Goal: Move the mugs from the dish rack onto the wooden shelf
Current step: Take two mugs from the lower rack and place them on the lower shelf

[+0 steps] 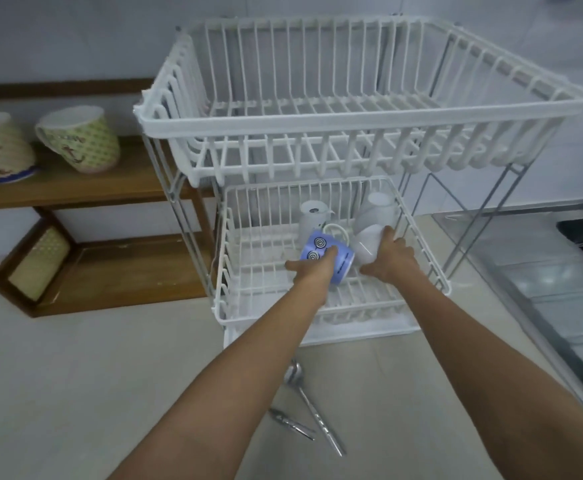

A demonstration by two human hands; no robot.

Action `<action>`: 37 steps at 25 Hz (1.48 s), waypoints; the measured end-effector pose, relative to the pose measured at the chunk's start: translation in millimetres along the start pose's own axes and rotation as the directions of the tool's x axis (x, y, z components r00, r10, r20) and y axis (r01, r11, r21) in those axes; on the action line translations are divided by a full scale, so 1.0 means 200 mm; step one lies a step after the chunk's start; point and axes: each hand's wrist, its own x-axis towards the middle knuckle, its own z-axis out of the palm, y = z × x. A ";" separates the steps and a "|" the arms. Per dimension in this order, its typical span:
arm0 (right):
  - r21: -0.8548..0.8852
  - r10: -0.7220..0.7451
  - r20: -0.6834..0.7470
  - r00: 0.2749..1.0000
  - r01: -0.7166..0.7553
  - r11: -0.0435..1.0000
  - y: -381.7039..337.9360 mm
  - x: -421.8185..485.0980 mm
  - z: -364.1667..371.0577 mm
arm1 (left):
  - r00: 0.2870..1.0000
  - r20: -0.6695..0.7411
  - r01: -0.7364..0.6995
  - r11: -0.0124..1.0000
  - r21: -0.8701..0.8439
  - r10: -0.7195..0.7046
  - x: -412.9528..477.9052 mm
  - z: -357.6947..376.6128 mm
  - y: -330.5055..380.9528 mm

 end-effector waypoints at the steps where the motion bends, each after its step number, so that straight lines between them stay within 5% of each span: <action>1: 0.012 0.000 0.000 1.000 0.000 1.000 0.01 0.02 0.01 | 1.000 -0.030 0.010 1.000 -0.008 -0.010 0.03 0.04 0.00; 8: 0.257 -0.054 -0.123 0.991 0.084 0.963 0.08 0.02 0.05 | 0.998 -0.061 -0.015 0.991 -0.130 0.007 0.14 0.08 -0.02; 12: 0.564 -0.042 -0.290 0.956 0.206 0.799 0.11 -0.09 0.01 | 0.987 -0.001 -0.162 0.985 -0.061 0.162 0.07 -0.09 -0.06; 15: 0.672 -0.114 -0.340 0.934 0.326 0.665 0.09 -0.22 -0.08 | 0.926 0.173 -0.327 0.942 -0.077 0.335 -0.10 -0.30 -0.07; 19: 0.813 -0.333 -0.287 0.898 0.413 0.411 -0.03 -0.47 -0.16 | 0.785 0.440 -0.398 0.900 -0.180 0.435 -0.36 -0.68 -0.14; 24: 0.909 -0.621 -0.098 0.778 0.324 0.263 -0.32 -0.80 -0.13 | 0.786 0.515 -0.298 0.940 -0.167 0.341 -0.50 -1.35 -0.35; 27: 0.926 -0.733 0.070 0.677 0.229 0.299 -0.59 -0.99 0.01 | 0.848 0.354 -0.412 0.911 -0.033 0.396 -0.46 -1.76 -0.33; 29: 0.889 -0.730 0.073 0.680 0.287 0.356 -0.78 -1.11 0.19 | 0.870 0.185 -0.469 0.883 0.029 0.456 -0.36 -1.97 -0.27; 34: 0.776 -0.601 -0.012 0.799 0.387 0.498 -1.33 -1.21 0.54 | 0.763 -0.233 -0.551 0.795 0.254 0.603 -0.01 -2.31 -0.03; 37: 0.736 -0.449 -0.063 0.891 0.345 0.582 -1.60 -1.07 0.65 | 0.711 -0.305 -0.523 0.766 0.373 0.634 0.19 -2.40 0.09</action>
